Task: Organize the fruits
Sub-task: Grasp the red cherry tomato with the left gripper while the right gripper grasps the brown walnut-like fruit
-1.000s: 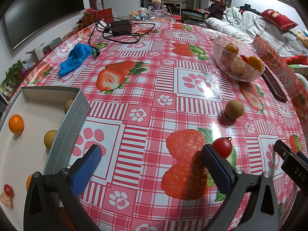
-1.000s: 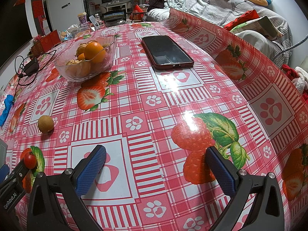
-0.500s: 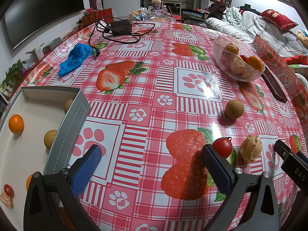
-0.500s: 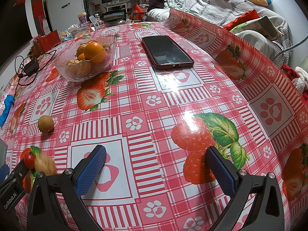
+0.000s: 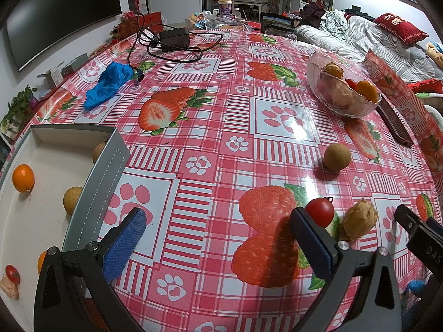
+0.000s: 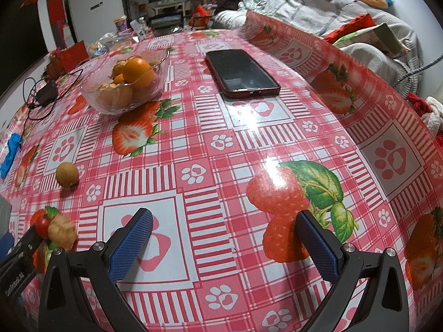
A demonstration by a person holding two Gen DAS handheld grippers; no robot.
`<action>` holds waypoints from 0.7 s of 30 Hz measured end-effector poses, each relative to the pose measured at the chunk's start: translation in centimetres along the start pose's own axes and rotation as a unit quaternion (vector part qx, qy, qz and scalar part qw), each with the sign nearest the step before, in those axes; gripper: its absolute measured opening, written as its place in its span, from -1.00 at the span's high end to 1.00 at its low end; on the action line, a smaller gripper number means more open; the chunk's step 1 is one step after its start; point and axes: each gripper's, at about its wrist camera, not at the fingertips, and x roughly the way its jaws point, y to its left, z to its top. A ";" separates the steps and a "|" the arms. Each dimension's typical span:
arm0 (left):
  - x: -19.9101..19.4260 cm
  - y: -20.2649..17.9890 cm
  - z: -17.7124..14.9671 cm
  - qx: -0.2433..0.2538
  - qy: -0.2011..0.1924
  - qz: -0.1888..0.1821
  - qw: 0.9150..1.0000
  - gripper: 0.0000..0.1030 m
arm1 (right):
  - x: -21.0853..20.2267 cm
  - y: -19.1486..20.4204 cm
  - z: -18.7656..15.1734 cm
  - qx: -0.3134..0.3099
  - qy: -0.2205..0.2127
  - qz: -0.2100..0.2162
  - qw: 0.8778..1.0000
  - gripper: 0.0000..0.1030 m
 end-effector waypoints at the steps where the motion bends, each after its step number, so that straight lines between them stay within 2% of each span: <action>1: 0.0 0.0 0.0 0.000 0.000 0.000 1.000 -1.00 | -0.1 0.0 -0.1 -0.005 -0.001 0.004 1.000 -1.00; 7: -0.1 0.0 -0.1 0.006 0.003 -0.002 1.000 -1.00 | -0.1 0.1 -0.1 -0.030 0.011 0.014 0.999 -1.00; 10: -0.5 0.3 -0.3 0.004 0.027 -0.002 1.000 -1.00 | -0.2 0.2 0.1 -0.042 0.039 0.023 0.998 -1.00; 12: -0.9 0.5 -0.6 -0.004 0.044 0.000 0.999 -1.00 | -0.9 0.2 -0.2 -0.048 0.046 0.061 0.996 -1.00; 14: -2.0 0.9 -0.9 -0.010 0.056 -0.021 0.998 -1.00 | -1.9 0.7 -0.6 -0.066 0.043 0.095 0.992 -1.00; 17: -5.4 1.7 -1.7 -0.027 0.059 -0.077 0.995 -1.00 | -3.4 2.1 -0.8 -0.110 0.031 0.103 0.988 -1.00; 19: -8.3 1.8 -2.0 -0.011 0.058 -0.114 0.992 -1.00 | -4.2 3.0 -0.5 -0.130 0.037 0.118 0.984 -1.00; 21: -10.8 1.7 -1.6 0.022 0.052 -0.127 0.990 -1.00 | -5.0 3.5 0.1 -0.132 0.044 0.136 0.981 -1.00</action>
